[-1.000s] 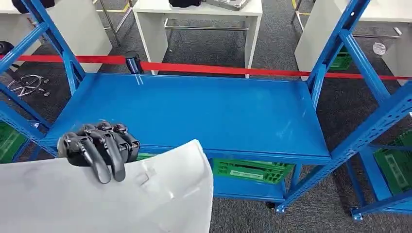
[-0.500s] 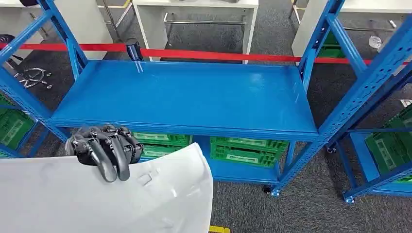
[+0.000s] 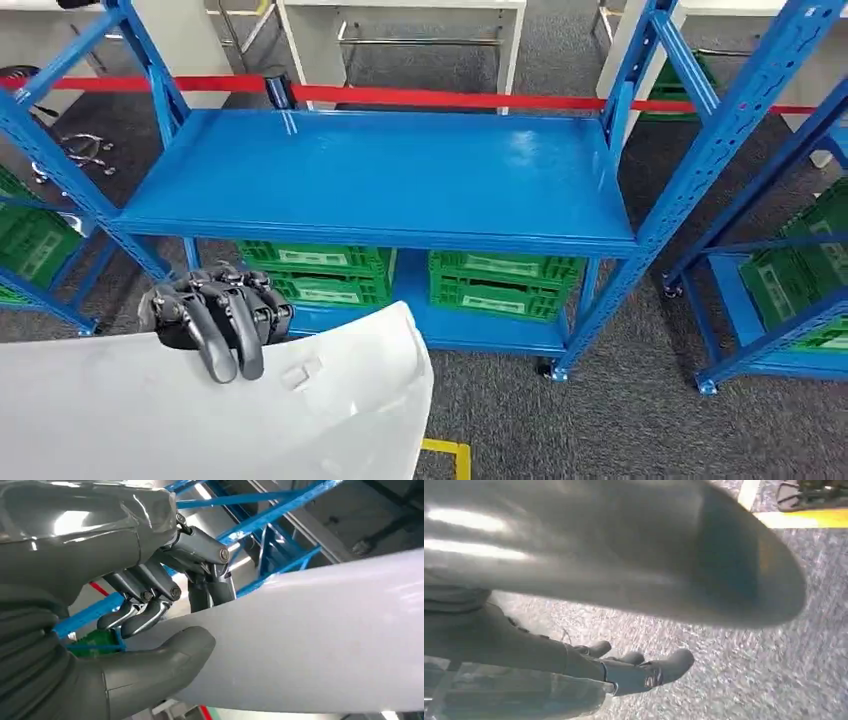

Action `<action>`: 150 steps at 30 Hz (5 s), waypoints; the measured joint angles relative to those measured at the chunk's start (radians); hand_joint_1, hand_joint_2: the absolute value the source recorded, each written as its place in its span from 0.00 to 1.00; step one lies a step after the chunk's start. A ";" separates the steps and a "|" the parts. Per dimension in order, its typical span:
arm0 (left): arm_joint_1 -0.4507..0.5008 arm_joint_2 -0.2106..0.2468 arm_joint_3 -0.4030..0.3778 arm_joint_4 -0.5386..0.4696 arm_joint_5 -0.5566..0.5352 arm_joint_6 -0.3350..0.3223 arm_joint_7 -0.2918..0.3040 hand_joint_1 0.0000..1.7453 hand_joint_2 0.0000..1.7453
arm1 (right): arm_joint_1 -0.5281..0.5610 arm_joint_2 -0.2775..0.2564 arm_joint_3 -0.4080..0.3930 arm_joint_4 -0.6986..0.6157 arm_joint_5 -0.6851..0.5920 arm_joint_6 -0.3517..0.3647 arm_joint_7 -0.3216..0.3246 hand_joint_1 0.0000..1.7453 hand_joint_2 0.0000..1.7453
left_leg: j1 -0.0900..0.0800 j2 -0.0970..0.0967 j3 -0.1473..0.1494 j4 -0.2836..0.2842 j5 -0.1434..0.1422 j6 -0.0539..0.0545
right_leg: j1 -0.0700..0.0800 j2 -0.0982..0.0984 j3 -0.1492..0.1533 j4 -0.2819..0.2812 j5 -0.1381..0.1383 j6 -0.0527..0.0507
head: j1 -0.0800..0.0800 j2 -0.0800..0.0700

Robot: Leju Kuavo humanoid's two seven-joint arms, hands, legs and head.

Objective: Take the parts from the cabinet and place them on the table.

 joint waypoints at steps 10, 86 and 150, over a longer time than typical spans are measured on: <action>-0.004 -0.005 -0.005 0.022 -0.007 -0.003 -0.004 1.00 1.00 | 0.002 -0.009 0.002 -0.001 -0.006 0.005 -0.021 0.00 0.00 | 0.024 0.009 -0.157 -0.006 0.146 -0.016 | -0.018 -0.002 0.060 0.157 -0.106 0.050 | 0.006 0.000; -0.098 0.005 -0.063 0.067 -0.003 -0.043 0.027 1.00 1.00 | 0.001 0.026 -0.023 -0.002 -0.351 0.244 -0.280 0.00 0.00 | 0.051 -0.002 -0.145 0.194 0.042 -0.070 | -0.007 -0.005 0.073 -0.007 -0.090 -0.003 | -0.002 0.000; -0.124 0.015 -0.121 0.100 0.004 -0.055 0.076 1.00 1.00 | -0.031 0.089 -0.066 -0.002 -0.552 0.195 -0.200 0.00 0.00 | 0.044 -0.007 -0.258 0.303 -0.062 -0.079 | 0.004 -0.009 0.082 -0.020 -0.082 -0.019 | 0.006 0.000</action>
